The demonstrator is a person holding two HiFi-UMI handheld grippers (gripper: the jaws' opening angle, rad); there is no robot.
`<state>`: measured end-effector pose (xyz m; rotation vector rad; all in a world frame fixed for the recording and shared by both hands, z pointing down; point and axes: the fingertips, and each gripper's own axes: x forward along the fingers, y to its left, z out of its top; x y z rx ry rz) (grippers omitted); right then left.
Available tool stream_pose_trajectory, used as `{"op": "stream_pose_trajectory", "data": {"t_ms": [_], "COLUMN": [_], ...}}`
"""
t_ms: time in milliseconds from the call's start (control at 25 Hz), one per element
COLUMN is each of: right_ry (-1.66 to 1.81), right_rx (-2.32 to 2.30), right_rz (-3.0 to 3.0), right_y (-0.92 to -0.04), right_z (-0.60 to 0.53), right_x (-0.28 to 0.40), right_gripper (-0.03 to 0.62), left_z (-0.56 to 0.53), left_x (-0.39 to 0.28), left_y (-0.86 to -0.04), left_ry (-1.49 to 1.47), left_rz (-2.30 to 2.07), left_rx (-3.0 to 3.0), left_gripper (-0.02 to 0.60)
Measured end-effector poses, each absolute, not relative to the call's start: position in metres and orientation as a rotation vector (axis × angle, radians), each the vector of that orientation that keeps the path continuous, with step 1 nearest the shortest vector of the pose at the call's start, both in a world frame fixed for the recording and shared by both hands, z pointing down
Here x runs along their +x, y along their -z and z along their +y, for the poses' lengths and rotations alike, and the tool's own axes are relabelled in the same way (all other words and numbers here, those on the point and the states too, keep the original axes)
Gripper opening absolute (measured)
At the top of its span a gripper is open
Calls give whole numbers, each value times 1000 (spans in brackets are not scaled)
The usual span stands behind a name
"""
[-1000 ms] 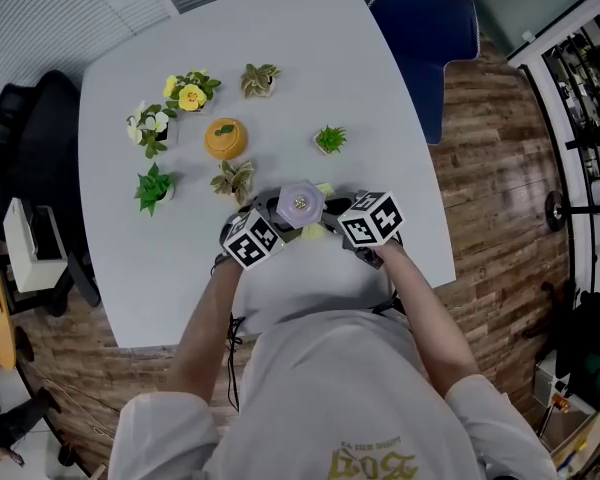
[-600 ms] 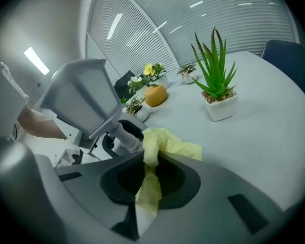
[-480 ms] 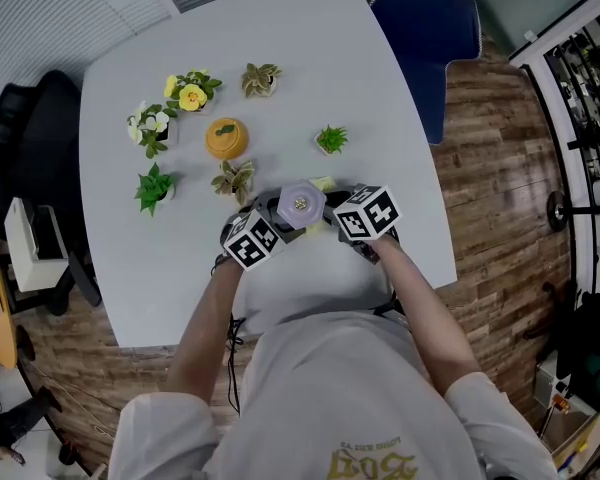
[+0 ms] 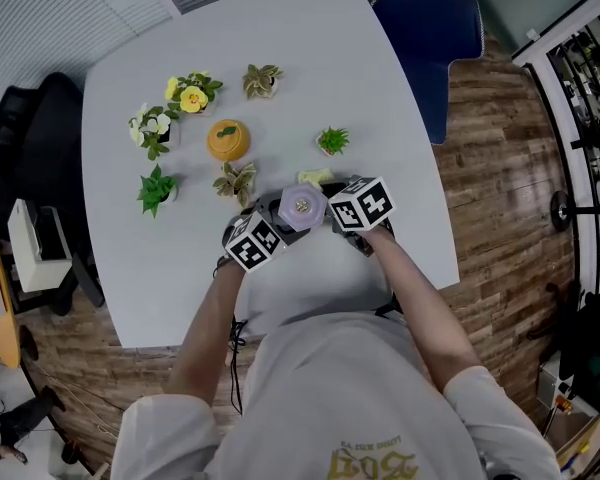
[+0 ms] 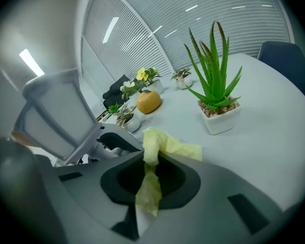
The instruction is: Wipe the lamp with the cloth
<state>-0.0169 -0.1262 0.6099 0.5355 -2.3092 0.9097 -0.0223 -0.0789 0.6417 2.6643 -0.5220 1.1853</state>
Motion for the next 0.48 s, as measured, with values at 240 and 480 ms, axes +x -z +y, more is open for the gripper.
{"op": "stream_pose_trajectory", "data": {"t_ms": [240, 480], "right_ry": [-819, -819], "right_rx": [534, 543], "right_rz": [-2314, -2307], "right_y": [-610, -610], "right_z": [-122, -111], "right_x": [-13, -3], "right_gripper": [57, 57], "left_z": [-78, -78], "left_x": [-22, -23], "left_y": [-643, -643], "left_ry": [-1183, -1186], "left_rz": [-520, -521], "left_rx": [2664, 2661], "left_gripper": [304, 304]}}
